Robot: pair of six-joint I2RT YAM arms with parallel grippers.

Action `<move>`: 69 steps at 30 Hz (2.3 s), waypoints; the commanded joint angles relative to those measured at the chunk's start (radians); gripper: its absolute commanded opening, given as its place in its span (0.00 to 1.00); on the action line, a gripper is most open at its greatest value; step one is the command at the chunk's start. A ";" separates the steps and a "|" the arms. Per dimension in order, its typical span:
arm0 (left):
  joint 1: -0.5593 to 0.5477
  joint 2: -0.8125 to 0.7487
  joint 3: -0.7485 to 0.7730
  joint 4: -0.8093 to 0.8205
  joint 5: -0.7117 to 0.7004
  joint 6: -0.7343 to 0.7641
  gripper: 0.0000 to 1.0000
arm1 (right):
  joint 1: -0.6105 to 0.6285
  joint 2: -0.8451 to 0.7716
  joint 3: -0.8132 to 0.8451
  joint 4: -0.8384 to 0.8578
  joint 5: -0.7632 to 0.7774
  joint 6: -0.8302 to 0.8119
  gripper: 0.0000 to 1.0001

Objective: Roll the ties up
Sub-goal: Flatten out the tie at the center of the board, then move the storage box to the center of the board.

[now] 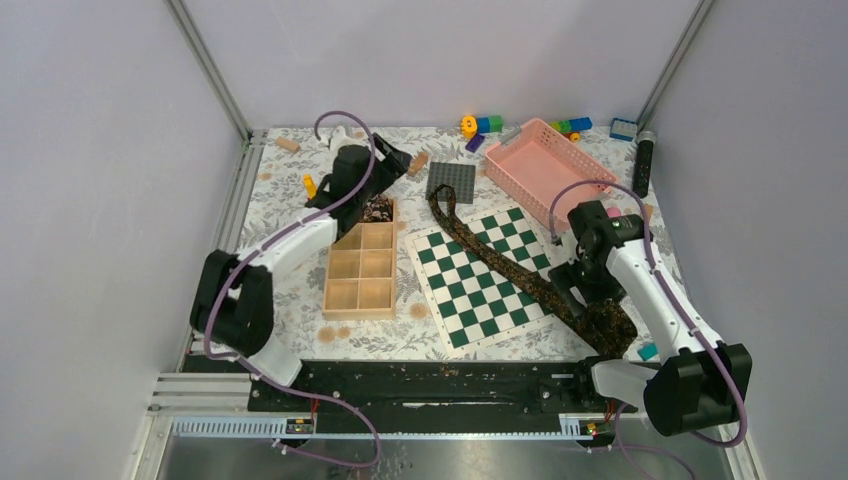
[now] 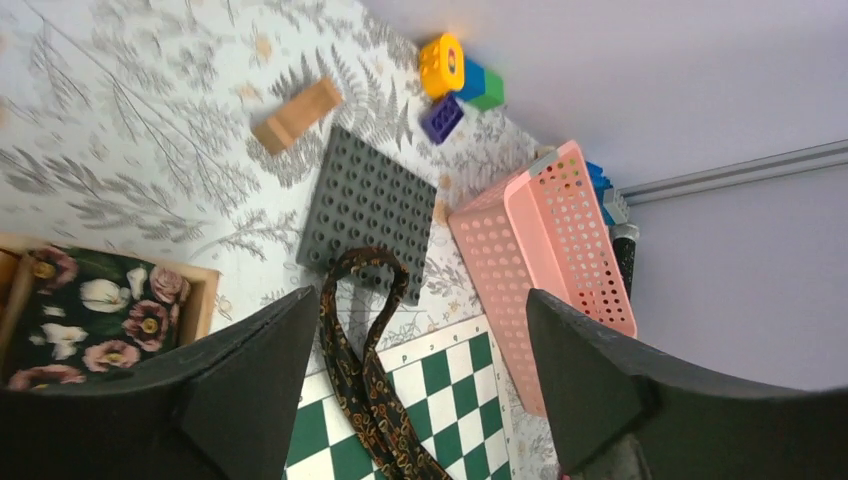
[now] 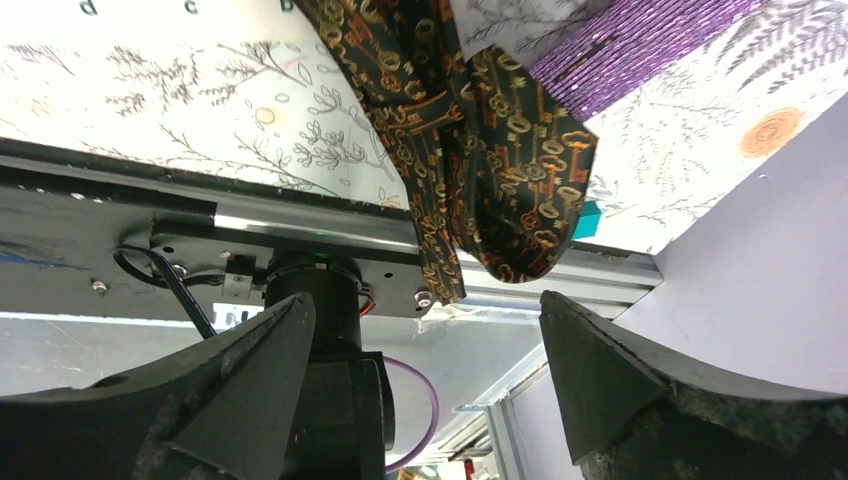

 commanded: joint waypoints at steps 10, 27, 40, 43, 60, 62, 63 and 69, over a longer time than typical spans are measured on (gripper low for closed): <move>0.047 -0.388 0.098 -0.539 -0.161 0.259 0.81 | 0.017 -0.010 0.144 0.667 -0.580 0.618 0.99; 0.064 -0.764 -0.225 -0.843 -0.175 0.242 0.69 | 0.550 0.577 0.483 0.836 -0.255 1.004 0.78; 0.065 -0.588 -0.352 -0.775 -0.244 0.209 0.55 | 0.628 0.578 0.521 0.756 -0.134 0.955 0.65; 0.067 -0.496 -0.359 -0.739 -0.271 0.213 0.53 | 0.627 0.483 0.478 0.721 -0.096 0.890 0.65; 0.216 -0.240 -0.342 -0.528 -0.161 0.322 0.00 | 0.628 0.137 0.246 0.693 -0.075 0.822 0.65; 0.243 -0.206 -0.306 -0.521 -0.143 0.336 0.00 | 0.627 0.121 0.229 0.692 -0.077 0.822 0.65; 0.256 -0.188 -0.282 -0.519 -0.127 0.344 0.00 | 0.627 0.115 0.220 0.692 -0.076 0.819 0.65; 0.347 -0.063 -0.114 -0.525 -0.063 0.416 0.00 | 0.627 0.086 0.177 0.692 -0.050 0.798 0.66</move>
